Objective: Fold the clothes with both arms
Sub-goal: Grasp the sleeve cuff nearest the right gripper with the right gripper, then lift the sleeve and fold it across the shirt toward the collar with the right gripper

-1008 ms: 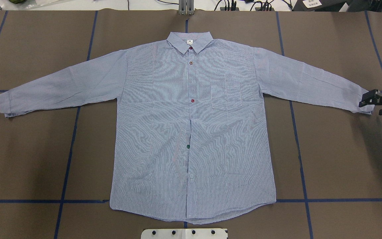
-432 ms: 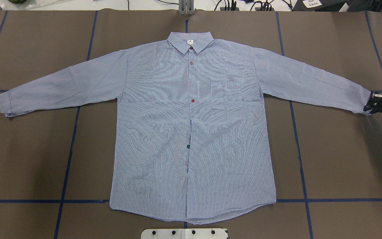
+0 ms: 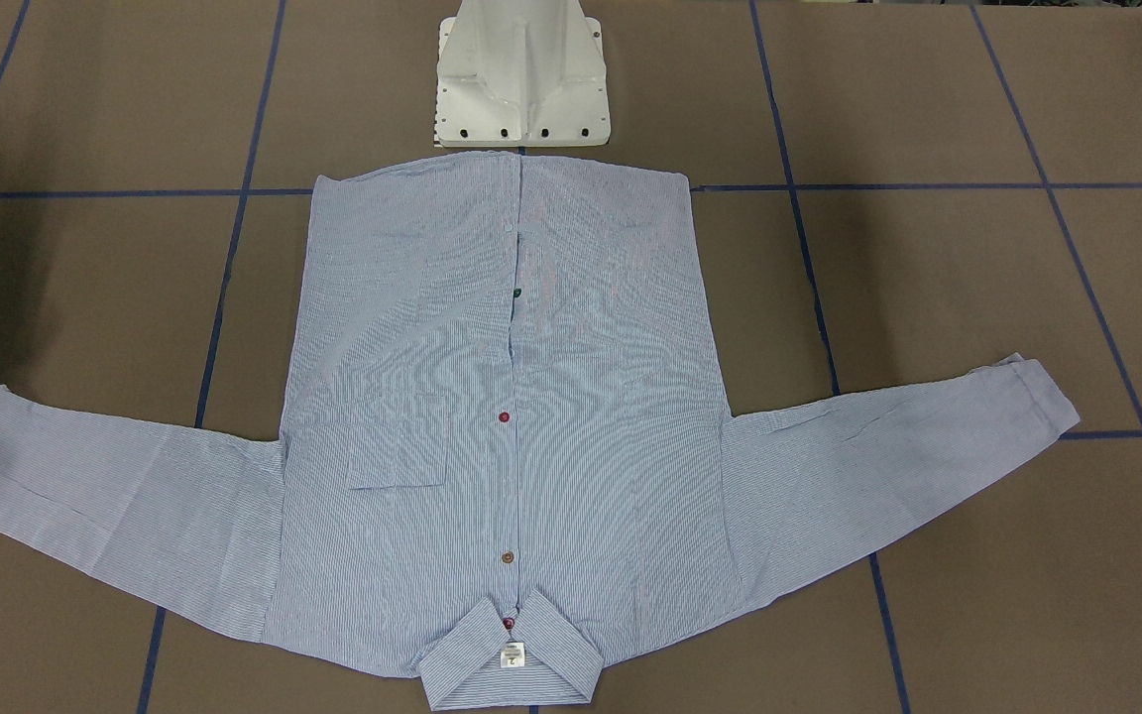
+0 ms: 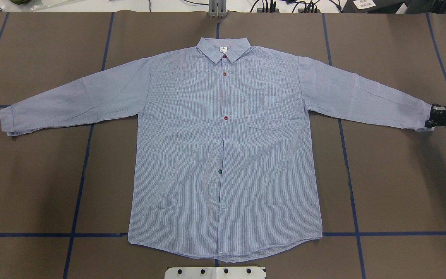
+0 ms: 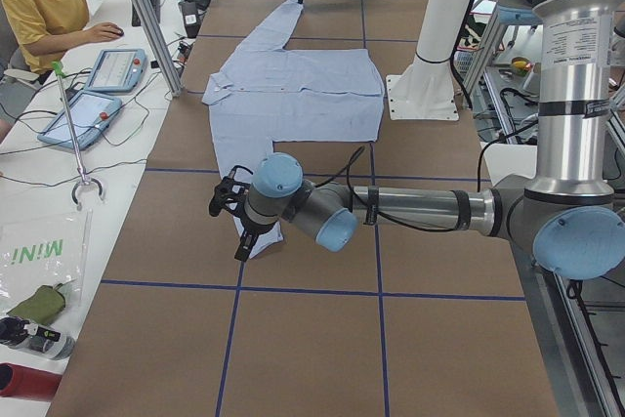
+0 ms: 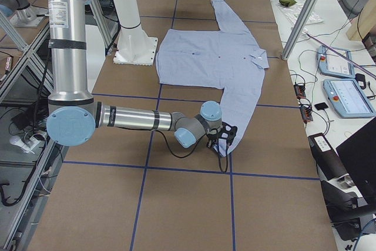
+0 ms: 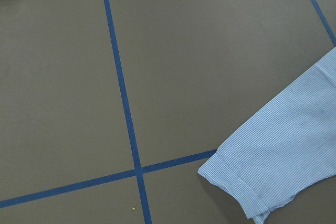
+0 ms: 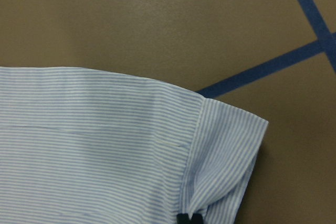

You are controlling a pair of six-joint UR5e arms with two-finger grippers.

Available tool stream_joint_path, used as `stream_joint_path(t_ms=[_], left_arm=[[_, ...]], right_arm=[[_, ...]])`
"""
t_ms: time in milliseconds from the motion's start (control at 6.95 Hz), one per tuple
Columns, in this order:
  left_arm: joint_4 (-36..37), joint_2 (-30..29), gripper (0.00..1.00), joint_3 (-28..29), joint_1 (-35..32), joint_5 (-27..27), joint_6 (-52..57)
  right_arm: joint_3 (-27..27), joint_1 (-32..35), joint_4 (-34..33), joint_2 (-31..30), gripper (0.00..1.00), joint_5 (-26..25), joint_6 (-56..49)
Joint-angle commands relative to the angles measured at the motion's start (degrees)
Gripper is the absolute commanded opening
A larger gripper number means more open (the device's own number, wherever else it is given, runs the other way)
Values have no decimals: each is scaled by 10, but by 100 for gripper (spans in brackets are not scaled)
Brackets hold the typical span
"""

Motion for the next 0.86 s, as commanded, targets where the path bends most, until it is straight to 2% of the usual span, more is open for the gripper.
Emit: stream_joint_path(t_ms=[0,144,432,576,720], left_arm=[[-1,0,100,0,0,-1,0],[-1,0,100,0,0,-2,0],[-1,0,100,0,-1,-1,1],[-1,1,100,0,0,-2,1],[-2,1,100,-1,0,-2,1]], right_arm=[[60,0,-9,24,0,-3,1],[60,-16,-25,69,0,2,1],[53,-72,-163,223,0,-2,8],[53,-106,-210,297,0,-14,58],[22,-152,-229,383,0,-75,161]])
